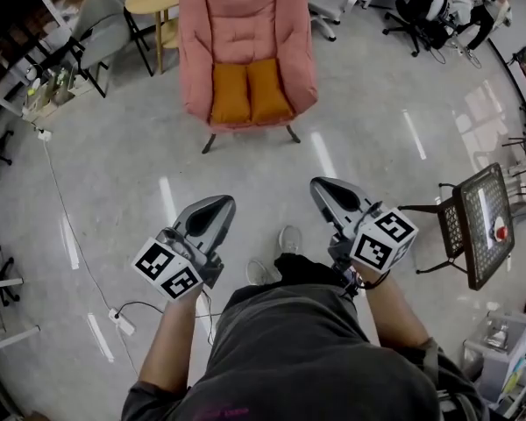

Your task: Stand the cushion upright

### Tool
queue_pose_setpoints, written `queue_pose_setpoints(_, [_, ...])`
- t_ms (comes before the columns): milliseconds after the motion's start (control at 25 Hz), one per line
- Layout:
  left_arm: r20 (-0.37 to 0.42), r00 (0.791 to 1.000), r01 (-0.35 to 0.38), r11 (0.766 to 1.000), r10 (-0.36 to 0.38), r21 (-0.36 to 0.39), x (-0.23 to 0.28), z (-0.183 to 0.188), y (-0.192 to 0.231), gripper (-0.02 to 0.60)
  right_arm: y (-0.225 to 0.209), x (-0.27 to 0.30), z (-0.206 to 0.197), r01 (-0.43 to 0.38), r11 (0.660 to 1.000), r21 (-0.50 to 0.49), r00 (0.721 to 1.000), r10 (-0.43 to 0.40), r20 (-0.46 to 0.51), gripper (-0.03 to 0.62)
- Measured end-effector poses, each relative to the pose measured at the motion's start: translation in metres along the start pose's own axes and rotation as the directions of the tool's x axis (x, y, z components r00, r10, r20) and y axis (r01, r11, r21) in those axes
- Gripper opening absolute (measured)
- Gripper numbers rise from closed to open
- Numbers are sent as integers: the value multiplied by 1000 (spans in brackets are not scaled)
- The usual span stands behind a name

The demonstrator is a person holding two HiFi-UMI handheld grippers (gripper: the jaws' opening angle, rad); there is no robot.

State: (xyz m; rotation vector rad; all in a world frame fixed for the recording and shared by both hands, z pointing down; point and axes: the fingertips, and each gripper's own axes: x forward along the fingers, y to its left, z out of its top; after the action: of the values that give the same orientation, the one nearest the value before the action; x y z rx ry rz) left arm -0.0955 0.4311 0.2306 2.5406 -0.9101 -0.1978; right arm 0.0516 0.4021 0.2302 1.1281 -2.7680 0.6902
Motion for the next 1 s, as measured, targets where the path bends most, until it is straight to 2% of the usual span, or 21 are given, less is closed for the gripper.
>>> queue_pose_setpoints(320, [-40,999,-17,1000,18,9,47,5,37,11,-55,33,7,8,1000,-2,1000,-8,-17,14])
queue_pose_setpoints(440, [-60,997,-50,999,50,7,78,10,63,9,-90,57,19,-13,1000,7,999,13,-33,14])
queue_pose_setpoints(600, [-96,990,-98,995,99,10,140,39,103,9,-151,95,61,-41,999,31,997,43,-58,14])
queue_pose_setpoints(800, [-116,983,-138,989,144,53,153,19,120,11,-177,103,48,-73,997,31,995,75,-58,14])
queue_pose_setpoints(1000, [-129,973,-184,982,189,49,209,35,153,11,-237,130,78,-95,995,22,991,97,-95,14])
